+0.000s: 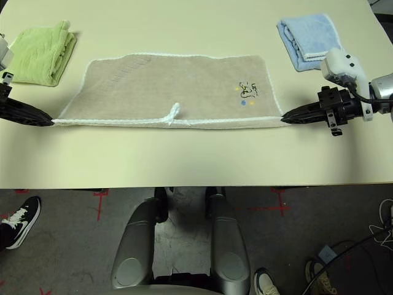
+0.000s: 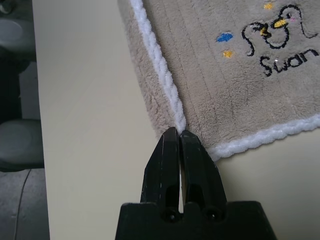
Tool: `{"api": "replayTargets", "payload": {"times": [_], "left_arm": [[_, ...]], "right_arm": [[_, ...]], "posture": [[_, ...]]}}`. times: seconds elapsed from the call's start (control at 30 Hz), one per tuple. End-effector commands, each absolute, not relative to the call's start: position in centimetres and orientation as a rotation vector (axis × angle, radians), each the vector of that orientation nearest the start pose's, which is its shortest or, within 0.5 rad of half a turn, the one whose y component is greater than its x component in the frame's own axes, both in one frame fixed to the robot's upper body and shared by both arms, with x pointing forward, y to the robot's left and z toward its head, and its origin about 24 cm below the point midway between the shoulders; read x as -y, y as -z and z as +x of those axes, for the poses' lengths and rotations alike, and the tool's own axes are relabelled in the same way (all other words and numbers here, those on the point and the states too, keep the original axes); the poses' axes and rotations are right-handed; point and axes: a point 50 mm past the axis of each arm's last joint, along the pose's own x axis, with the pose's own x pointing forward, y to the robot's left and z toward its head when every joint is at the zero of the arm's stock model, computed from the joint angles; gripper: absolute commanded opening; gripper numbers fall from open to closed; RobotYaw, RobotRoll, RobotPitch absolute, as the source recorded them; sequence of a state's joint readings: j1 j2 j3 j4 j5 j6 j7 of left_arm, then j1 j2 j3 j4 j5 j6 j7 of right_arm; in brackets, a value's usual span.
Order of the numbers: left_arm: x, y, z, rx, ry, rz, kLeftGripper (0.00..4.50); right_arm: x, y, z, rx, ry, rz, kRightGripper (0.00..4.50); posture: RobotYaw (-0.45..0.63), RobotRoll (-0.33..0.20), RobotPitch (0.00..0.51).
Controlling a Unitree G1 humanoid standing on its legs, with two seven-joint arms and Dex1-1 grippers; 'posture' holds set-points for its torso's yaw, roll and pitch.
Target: Fold the towel and set it aside.
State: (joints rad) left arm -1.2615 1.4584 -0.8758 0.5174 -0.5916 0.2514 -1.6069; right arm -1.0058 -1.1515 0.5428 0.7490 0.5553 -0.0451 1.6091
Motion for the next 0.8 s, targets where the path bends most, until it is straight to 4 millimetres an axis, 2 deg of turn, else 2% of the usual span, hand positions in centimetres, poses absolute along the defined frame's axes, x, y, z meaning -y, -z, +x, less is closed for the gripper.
{"api": "replayTargets", "payload": {"times": [0.03,0.2,0.4,0.6,0.8], "left_arm": [[-32.3,-29.6,27.3,-0.713,1.065,0.689,0.06],[-32.4,-30.2,27.7,-0.695,1.039,0.678,0.06],[-32.8,-32.5,29.4,-0.579,0.951,0.737,0.06],[-32.6,-33.8,30.6,-0.523,0.9,0.768,0.06],[-31.6,-34.3,32.3,-0.407,0.857,0.797,0.06]], "right_arm": [[30.8,-23.7,30.8,-0.434,-1.24,-0.659,0.0],[30.7,-23.9,31.5,-0.428,-1.224,-0.687,0.0],[31.1,-25.1,32.2,-0.391,-1.156,-0.676,0.0],[31.2,-26.3,33.2,-0.269,-1.073,-0.6,0.0],[31.3,-25.9,33.9,-0.254,-0.991,-0.619,0.0]], "posture": [[0.0,0.0,0.406],[0.01,0.0,0.405],[0.01,0.0,0.397],[0.01,0.0,0.392],[0.01,0.0,0.389]]}}
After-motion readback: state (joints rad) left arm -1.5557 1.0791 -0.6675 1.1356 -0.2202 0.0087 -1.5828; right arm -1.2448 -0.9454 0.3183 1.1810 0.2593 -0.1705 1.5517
